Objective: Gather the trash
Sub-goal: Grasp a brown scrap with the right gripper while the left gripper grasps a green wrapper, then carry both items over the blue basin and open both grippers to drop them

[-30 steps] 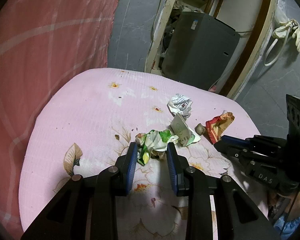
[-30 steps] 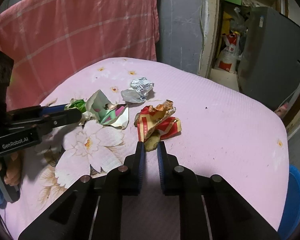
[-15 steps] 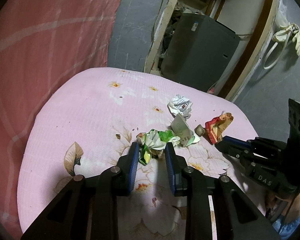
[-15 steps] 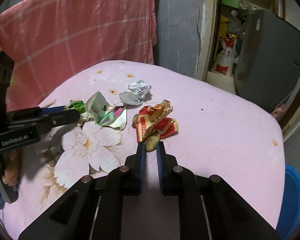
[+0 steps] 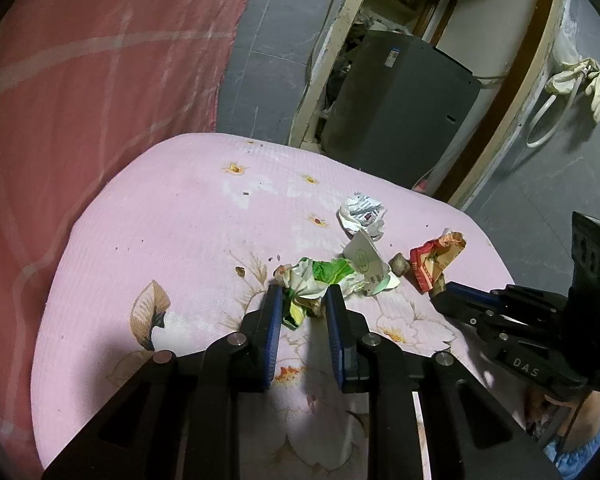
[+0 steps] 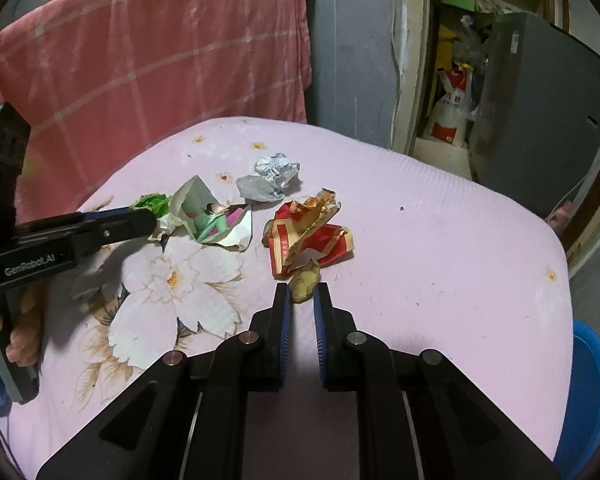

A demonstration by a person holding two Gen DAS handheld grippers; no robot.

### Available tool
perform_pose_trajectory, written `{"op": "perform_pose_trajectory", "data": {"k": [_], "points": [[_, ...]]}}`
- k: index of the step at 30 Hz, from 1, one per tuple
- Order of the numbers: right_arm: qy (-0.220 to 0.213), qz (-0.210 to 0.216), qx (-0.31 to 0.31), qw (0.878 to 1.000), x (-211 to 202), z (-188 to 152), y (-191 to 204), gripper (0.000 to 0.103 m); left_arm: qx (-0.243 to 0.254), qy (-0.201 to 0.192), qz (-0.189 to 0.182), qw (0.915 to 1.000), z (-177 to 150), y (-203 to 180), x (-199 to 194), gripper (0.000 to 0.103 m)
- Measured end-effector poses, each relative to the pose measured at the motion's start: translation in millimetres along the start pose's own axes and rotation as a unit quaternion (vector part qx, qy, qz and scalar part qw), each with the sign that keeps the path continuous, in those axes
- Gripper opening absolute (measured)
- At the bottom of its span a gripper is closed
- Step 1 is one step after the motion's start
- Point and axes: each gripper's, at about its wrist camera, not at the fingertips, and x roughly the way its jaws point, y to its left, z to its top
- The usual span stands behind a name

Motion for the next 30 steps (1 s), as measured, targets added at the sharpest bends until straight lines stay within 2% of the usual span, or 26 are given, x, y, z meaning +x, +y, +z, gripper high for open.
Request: {"op": "perform_pose_trajectory", "data": {"k": [3, 8, 10, 12, 16, 18, 22, 26, 30], "points": [[0.006, -0.006, -0.001, 1.000, 3, 4, 0, 0.025, 0.000, 0.000, -0.001, 1.0000, 1, 3, 0, 0.018], [0.015, 0.010, 0.008, 1.000, 8, 8, -6, 0.027, 0.000, 0.001, -0.001, 1.0000, 1, 1, -1, 0.018], [0.016, 0.014, 0.012, 1.000, 8, 7, -7, 0.026, 0.000, 0.001, -0.002, 1.0000, 2, 3, -1, 0.018], [0.014, 0.023, 0.014, 1.000, 7, 6, -8, 0.018, 0.000, 0.000, -0.003, 1.0000, 3, 5, -1, 0.018], [0.003, 0.020, 0.008, 1.000, 3, 3, -5, 0.016, -0.009, -0.015, -0.020, 0.9996, 2, 9, -7, 0.014], [-0.005, 0.010, 0.000, 1.000, 0, 0, -1, 0.015, -0.011, -0.032, -0.017, 0.9993, 2, 11, -15, 0.013], [-0.036, -0.003, -0.012, 0.999, -15, -9, 4, 0.015, 0.013, -0.070, -0.005, 0.9975, -1, -3, -30, 0.013], [-0.095, -0.025, -0.022, 0.995, -44, -17, 10, 0.015, 0.048, -0.117, 0.003, 0.9919, -7, -28, -47, 0.013], [-0.178, -0.056, -0.015, 0.982, -90, -24, 7, 0.015, 0.065, -0.164, -0.002, 0.9844, -8, -58, -62, 0.013]]}}
